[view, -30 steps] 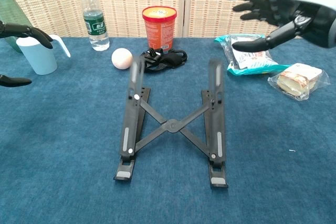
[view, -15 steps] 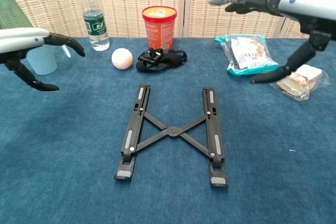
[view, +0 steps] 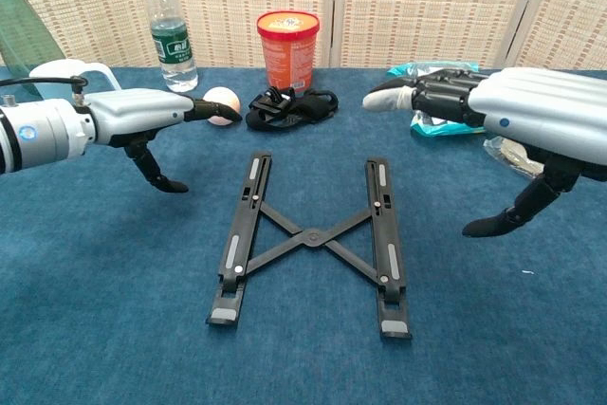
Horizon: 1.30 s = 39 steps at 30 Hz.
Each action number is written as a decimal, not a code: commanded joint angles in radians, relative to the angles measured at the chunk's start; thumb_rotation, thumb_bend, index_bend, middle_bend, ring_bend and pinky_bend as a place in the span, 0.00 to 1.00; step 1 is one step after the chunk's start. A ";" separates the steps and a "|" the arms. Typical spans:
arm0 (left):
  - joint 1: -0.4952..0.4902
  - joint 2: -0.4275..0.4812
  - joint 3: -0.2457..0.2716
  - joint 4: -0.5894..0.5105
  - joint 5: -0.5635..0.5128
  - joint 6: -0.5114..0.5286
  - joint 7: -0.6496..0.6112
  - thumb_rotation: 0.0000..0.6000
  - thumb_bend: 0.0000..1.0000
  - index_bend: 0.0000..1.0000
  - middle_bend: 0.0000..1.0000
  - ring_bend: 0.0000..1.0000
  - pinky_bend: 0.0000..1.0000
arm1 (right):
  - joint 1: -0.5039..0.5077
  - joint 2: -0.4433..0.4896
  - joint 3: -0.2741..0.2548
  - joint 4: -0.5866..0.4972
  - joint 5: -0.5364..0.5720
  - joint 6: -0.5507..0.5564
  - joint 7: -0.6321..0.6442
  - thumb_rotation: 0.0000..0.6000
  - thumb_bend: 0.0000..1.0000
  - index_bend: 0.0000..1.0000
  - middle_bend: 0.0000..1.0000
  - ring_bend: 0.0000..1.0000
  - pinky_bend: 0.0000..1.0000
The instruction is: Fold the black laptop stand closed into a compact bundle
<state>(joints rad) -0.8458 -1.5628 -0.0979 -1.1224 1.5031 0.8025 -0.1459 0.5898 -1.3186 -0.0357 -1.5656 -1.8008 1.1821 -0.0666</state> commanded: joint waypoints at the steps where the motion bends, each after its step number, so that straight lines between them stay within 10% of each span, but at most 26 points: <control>1: -0.027 -0.044 -0.001 0.056 0.002 -0.012 -0.013 1.00 0.19 0.02 0.02 0.01 0.00 | -0.033 -0.043 -0.001 0.029 0.020 0.022 -0.067 1.00 0.00 0.00 0.00 0.00 0.00; 39: -0.101 -0.200 0.024 0.274 -0.015 -0.049 -0.186 1.00 0.19 0.02 0.01 0.00 0.00 | -0.046 -0.350 0.018 0.372 0.060 0.020 -0.189 1.00 0.00 0.00 0.00 0.00 0.00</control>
<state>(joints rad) -0.9466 -1.7628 -0.0744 -0.8486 1.4882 0.7534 -0.3321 0.5390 -1.6604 -0.0172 -1.2035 -1.7410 1.2079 -0.2554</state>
